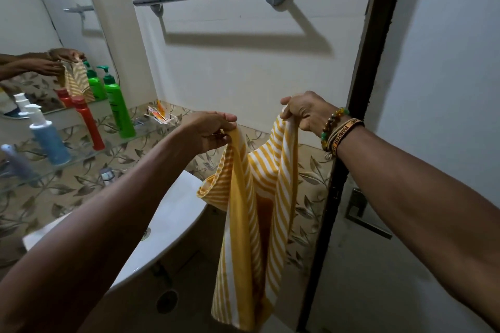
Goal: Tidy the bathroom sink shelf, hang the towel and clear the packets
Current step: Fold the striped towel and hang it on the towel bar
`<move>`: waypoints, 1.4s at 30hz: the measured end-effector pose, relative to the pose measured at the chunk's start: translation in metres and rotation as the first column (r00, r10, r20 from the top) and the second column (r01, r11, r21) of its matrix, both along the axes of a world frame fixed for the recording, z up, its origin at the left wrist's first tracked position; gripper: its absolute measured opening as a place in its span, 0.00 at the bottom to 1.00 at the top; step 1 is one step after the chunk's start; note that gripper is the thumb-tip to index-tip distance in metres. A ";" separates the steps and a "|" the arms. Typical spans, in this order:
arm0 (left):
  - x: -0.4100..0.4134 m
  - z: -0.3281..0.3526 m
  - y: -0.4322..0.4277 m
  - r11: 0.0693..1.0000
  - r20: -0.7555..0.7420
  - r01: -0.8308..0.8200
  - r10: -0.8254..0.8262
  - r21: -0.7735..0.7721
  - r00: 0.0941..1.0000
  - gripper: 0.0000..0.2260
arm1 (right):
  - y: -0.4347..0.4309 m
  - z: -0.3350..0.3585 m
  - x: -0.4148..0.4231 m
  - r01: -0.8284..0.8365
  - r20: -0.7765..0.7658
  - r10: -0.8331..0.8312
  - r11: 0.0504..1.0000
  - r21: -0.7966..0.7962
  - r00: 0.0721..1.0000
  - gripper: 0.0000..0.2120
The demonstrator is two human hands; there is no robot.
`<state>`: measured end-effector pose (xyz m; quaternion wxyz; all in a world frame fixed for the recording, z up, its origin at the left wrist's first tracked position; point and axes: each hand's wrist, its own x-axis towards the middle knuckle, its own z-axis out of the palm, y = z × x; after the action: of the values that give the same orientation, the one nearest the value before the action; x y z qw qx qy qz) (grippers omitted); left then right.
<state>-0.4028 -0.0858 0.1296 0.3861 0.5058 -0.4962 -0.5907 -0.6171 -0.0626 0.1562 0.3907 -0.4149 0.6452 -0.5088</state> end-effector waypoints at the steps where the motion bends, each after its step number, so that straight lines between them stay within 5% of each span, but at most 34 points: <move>1: -0.005 0.002 0.002 1.000 -0.043 0.006 -0.006 0.001 0.999 0.06 | 0.001 0.000 0.002 0.007 0.020 -0.006 0.999 -0.034 1.000 0.18; 6: -0.035 0.012 0.012 0.998 -0.213 -0.033 0.021 -0.053 0.977 0.04 | -0.002 -0.006 0.016 0.104 -0.042 -0.115 0.972 -0.213 0.992 0.12; 13: -0.062 0.025 0.018 0.988 -0.396 -0.118 0.068 -0.104 0.916 0.09 | 0.001 0.004 0.033 0.021 -0.153 -0.083 0.929 -0.369 0.985 0.09; 17: -0.053 0.024 0.016 0.982 -0.450 0.103 -0.163 -0.155 0.878 0.12 | 0.004 0.006 0.023 0.075 -0.130 -0.133 0.923 -0.378 0.983 0.09; 21: -0.050 0.012 0.013 0.918 -0.221 0.167 -0.257 -0.359 0.941 0.15 | 0.006 0.003 0.020 0.049 -0.145 -0.110 0.927 -0.372 0.983 0.11; 26: -0.055 0.004 0.014 0.813 -0.013 0.032 -0.049 -0.582 0.999 0.11 | 0.007 0.000 0.022 0.000 -0.109 -0.042 0.932 -0.362 0.993 0.13; 33: -0.051 0.005 0.013 0.705 0.154 -0.038 0.206 -0.708 0.966 0.07 | 0.004 0.002 0.024 0.012 -0.086 -0.053 0.906 -0.422 0.995 0.13; 42: -0.043 0.005 0.012 0.742 -0.029 -0.226 0.268 -0.632 0.963 0.08 | 0.010 0.003 0.029 -0.166 -0.031 0.167 0.906 -0.388 0.985 0.18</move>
<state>-0.4457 -0.0740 0.1342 0.5915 0.4272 -0.6054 -0.3180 -0.5882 -0.0527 0.1596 0.3435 -0.5369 0.4928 -0.5924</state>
